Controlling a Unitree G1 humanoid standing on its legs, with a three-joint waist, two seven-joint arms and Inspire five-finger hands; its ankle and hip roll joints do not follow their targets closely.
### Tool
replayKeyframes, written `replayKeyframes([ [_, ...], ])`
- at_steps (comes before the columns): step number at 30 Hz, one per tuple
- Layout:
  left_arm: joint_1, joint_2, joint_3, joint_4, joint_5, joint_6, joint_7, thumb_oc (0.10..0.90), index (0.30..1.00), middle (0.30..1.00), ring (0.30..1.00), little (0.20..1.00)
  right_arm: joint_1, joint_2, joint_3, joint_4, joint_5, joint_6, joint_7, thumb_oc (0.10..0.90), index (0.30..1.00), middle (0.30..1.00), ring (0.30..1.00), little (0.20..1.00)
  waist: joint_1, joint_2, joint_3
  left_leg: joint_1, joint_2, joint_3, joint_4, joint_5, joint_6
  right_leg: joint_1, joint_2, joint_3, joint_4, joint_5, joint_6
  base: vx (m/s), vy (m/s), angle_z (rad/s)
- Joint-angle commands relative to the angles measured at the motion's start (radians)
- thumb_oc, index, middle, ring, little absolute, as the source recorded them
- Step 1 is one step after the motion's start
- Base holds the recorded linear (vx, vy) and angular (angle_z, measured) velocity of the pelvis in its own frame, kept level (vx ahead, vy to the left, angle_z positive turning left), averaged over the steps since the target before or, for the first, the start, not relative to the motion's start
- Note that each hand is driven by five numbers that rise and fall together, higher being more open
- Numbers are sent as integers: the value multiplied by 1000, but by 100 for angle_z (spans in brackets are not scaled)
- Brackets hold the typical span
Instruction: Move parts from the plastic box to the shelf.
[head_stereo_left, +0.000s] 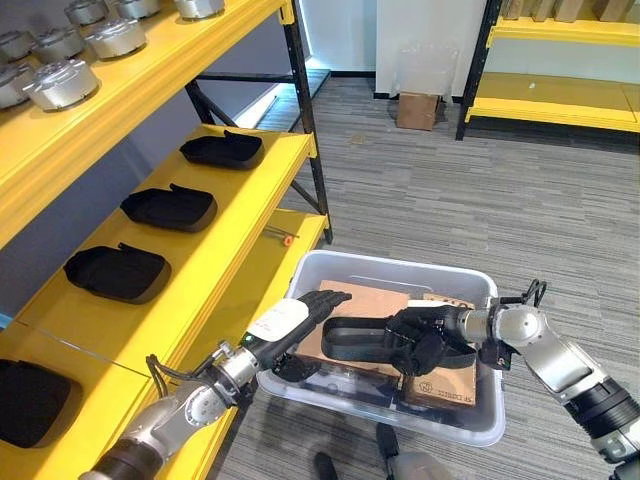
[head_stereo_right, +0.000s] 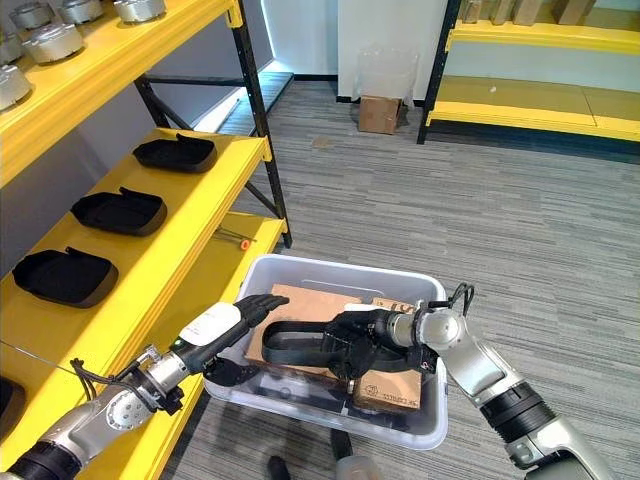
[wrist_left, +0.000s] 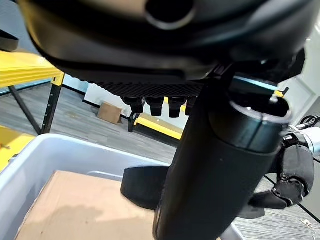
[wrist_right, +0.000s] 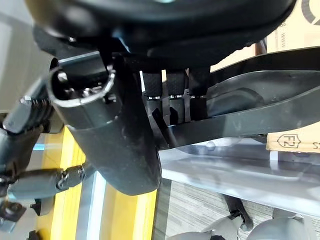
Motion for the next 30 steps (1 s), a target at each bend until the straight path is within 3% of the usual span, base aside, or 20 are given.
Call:
replayKeyframes([
  [1, -100, -24, -6, 46, 1, -23, 106, 900, 1000, 1000, 1000, 1000, -146, 53, 13, -14, 70, -108, -2, 400, 300, 300, 300, 300, 4, -37, -88, 45, 23, 49, 0, -131, -5, 35, -25, -41, 27, -138, 67, 0, 0, 0],
  [21, -119, -73, -47, 64, 12, -9, 118, 900, 1000, 1000, 1000, 1000, -150, 80, 51, -14, 83, -142, -2, 400, 300, 300, 300, 300, 6, -44, -91, 50, 27, 50, 2, -133, -5, 41, -20, -39, 25, -138, 65, 0, 0, 0],
  [30, -122, -75, -61, 62, 9, -14, 122, 900, 1000, 1000, 1000, 1000, -148, 90, 67, -11, 92, -128, -2, 400, 300, 300, 300, 300, 7, -45, -92, 50, 26, 49, 1, -134, -4, 40, -19, -39, 27, -139, 64, 0, 0, 0],
])
